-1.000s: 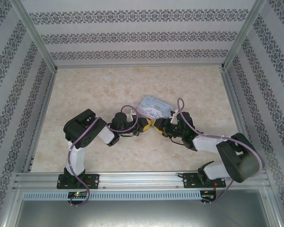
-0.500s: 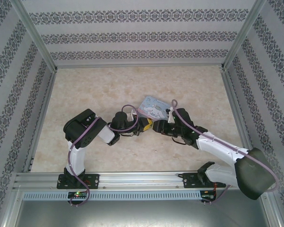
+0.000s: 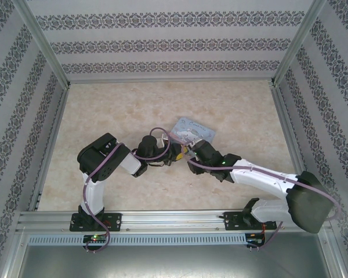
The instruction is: Unlock the padlock with the key
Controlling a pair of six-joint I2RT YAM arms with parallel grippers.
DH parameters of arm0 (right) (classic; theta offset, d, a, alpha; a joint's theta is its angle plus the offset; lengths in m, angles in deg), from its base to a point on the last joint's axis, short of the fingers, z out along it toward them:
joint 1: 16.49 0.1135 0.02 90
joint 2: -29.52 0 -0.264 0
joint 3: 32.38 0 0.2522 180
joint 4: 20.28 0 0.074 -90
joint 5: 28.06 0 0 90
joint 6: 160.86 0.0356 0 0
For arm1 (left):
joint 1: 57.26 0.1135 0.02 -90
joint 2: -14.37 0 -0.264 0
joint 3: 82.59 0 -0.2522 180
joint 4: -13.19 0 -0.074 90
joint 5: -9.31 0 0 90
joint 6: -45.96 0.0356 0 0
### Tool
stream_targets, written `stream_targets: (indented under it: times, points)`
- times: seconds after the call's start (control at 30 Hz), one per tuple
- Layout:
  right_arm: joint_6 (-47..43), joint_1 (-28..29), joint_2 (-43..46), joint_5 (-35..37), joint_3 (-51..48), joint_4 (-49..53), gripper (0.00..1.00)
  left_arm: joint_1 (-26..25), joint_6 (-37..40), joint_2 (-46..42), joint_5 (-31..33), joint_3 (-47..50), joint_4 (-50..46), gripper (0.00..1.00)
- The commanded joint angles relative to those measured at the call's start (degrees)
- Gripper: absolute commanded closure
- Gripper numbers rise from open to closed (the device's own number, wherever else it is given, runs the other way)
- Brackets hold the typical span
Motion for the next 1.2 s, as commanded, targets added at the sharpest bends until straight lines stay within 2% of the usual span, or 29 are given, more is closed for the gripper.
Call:
stream_targets:
  times: [0.0, 0.43, 0.67, 0.97, 1.1, 1.17]
  points:
    - [-5.9, 2.0, -2.6, 7.4, 2.7, 0.1, 0.62, 0.5, 1.7, -2.2, -1.5, -1.5, 0.5, 1.0]
    - [-9.5, 2.6, -13.7, 8.6, 9.0, -1.3, 0.67, 0.5, 1.8, -2.7, -1.5, -1.1, 0.4, 1.0]
    - [-8.9, 2.5, -17.0, 8.9, 9.0, -2.4, 0.71, 0.5, 1.8, -2.9, -1.6, -0.8, 0.3, 1.0]
    - [-8.4, 1.8, -19.1, 9.0, 10.6, -2.8, 0.87, 0.5, 1.8, -2.9, -1.9, -0.8, 0.8, 1.0]
    - [-7.9, 0.8, -18.0, 6.4, 10.9, -2.9, 0.99, 0.5, 1.7, -3.0, -1.8, -0.7, 0.8, 1.0]
    - [-7.3, 0.0, -16.7, 3.9, 10.5, -3.2, 1.0, 0.5, 1.7, -3.2, -1.8, -0.6, 0.8, 1.0]
